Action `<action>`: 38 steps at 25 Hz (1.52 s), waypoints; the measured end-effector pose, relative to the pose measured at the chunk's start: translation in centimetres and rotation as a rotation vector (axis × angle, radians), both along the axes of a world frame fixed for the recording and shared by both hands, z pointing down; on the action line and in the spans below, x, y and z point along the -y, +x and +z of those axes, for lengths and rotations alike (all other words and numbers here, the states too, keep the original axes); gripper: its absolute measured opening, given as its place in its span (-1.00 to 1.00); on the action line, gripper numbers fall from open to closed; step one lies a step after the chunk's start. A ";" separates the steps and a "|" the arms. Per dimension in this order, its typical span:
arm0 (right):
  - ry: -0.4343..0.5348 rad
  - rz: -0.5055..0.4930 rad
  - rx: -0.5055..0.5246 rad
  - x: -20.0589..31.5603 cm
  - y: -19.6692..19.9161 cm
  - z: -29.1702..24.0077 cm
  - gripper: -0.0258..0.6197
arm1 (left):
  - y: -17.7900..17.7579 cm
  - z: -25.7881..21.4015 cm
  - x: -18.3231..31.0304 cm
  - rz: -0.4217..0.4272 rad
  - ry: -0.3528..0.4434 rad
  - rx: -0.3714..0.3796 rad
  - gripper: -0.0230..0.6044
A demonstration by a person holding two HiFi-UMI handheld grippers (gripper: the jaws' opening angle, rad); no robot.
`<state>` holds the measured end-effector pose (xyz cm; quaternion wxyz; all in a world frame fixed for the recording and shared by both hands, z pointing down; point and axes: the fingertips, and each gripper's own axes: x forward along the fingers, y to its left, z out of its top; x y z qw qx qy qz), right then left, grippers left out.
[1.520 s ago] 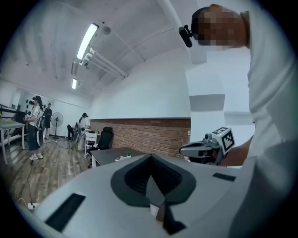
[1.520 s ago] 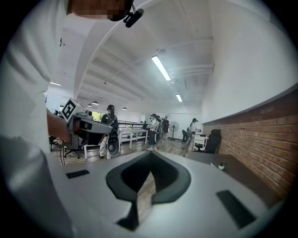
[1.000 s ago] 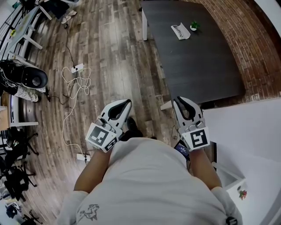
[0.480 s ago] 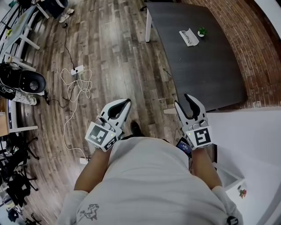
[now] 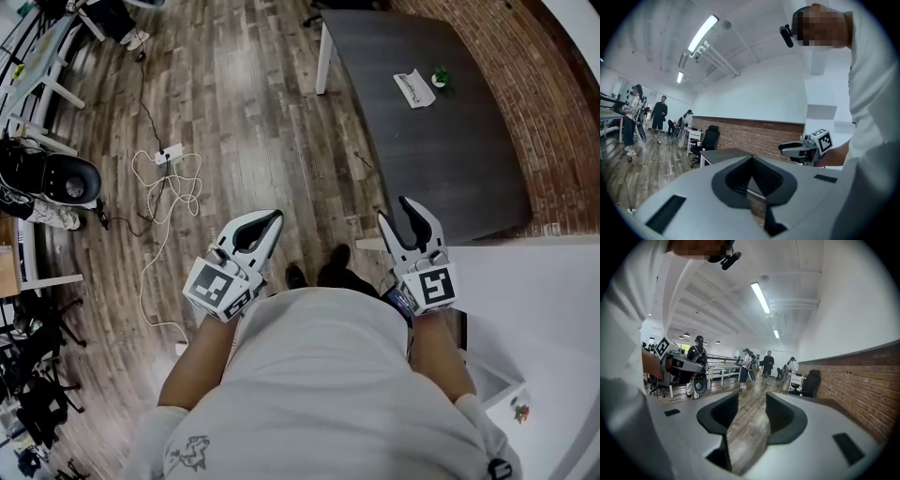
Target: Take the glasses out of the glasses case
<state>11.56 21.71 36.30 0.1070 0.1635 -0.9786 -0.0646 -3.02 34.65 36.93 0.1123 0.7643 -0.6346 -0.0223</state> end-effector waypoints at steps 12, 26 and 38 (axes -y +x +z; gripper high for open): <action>-0.024 -0.047 0.023 5.5 -5.3 1.2 -0.33 | -4.6 0.8 3.3 -0.063 -0.019 0.014 -0.89; -0.045 -0.059 0.010 20.6 -10.1 1.7 -0.33 | -9.3 1.1 19.4 -0.039 -0.051 0.002 -0.89; -0.061 0.009 0.034 31.1 -7.6 1.9 -0.34 | -6.8 1.2 32.8 0.113 -0.062 0.029 -0.89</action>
